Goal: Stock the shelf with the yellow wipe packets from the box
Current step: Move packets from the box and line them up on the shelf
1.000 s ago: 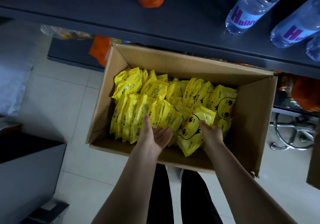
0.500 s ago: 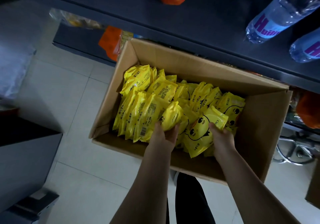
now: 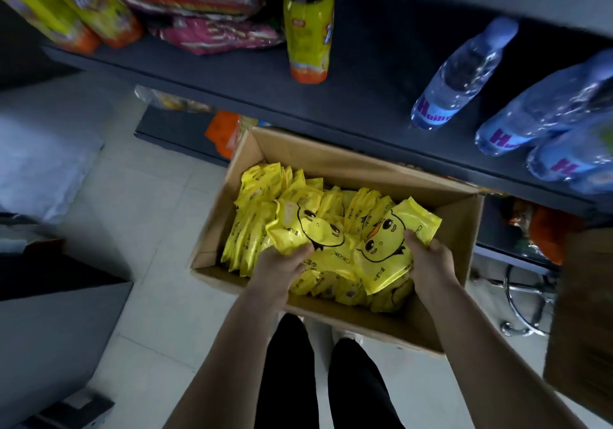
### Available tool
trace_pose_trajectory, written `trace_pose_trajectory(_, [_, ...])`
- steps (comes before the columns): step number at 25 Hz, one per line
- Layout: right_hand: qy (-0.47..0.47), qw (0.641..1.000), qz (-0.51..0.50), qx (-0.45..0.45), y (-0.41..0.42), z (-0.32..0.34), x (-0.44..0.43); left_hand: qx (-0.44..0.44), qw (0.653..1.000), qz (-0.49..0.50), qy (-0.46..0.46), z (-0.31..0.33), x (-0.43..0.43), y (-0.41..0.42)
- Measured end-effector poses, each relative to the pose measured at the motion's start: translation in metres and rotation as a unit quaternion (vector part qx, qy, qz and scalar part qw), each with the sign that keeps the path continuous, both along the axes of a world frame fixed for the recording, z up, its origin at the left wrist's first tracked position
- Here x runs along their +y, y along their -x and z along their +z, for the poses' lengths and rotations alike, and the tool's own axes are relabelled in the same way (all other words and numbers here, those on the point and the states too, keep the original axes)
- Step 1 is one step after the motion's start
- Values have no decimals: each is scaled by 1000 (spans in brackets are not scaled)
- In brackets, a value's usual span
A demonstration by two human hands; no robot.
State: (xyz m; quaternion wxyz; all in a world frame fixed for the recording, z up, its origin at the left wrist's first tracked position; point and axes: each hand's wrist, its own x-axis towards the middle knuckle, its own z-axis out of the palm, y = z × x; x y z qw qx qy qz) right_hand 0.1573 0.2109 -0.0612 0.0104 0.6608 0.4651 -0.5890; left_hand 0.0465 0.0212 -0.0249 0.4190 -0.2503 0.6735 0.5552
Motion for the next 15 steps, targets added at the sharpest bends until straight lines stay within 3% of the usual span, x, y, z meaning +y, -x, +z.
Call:
trace_pose_trajectory(7, [-82, 983, 96, 134, 33, 137, 2, 208, 973, -93, -23, 123, -19, 36])
trace_pose_trajectory(15, [-205, 940, 152, 226, 62, 303, -30, 261, 952, -55, -148, 284, -50, 69])
